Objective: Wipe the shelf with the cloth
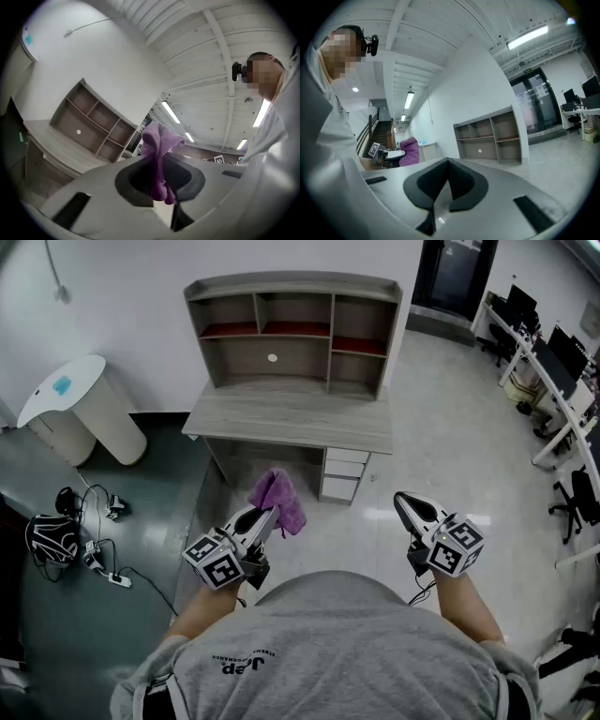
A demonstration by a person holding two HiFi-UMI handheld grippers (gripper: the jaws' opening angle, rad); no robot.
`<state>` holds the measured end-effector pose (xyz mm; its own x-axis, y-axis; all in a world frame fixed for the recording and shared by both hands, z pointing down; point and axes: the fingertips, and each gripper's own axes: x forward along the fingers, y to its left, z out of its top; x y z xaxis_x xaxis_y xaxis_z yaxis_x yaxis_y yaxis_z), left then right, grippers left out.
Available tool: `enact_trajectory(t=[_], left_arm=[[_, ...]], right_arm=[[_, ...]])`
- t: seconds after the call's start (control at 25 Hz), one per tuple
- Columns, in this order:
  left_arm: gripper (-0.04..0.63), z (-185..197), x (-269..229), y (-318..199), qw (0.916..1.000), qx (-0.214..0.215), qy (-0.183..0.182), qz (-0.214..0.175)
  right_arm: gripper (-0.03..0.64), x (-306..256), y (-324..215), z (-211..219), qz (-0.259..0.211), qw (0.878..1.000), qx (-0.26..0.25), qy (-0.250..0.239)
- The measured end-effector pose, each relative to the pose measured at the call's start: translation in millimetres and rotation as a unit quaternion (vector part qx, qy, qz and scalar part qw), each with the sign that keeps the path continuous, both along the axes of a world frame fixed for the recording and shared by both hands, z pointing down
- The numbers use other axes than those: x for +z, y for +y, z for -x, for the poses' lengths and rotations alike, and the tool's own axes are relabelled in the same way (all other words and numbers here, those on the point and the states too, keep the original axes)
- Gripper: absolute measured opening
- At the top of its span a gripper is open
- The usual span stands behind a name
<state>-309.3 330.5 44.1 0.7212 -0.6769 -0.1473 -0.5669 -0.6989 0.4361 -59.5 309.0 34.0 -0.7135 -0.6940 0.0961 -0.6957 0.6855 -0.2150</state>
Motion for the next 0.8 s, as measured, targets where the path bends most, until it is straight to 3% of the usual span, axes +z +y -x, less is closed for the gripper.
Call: enact_trajectory(t=[0.56,0.8], left_arm=[[0.071,-38,-1,-13,0.9999,0.007,0.003,0.009],[0.071,-97,0,-29,0.9993,0.018,0.026,0.020]], right_arm=[[0.018,3,-10,-32,0.007,1.000,0.001,0.002],[0.020,5,-7,-75,0.010,1.000,-0.016,0.018]])
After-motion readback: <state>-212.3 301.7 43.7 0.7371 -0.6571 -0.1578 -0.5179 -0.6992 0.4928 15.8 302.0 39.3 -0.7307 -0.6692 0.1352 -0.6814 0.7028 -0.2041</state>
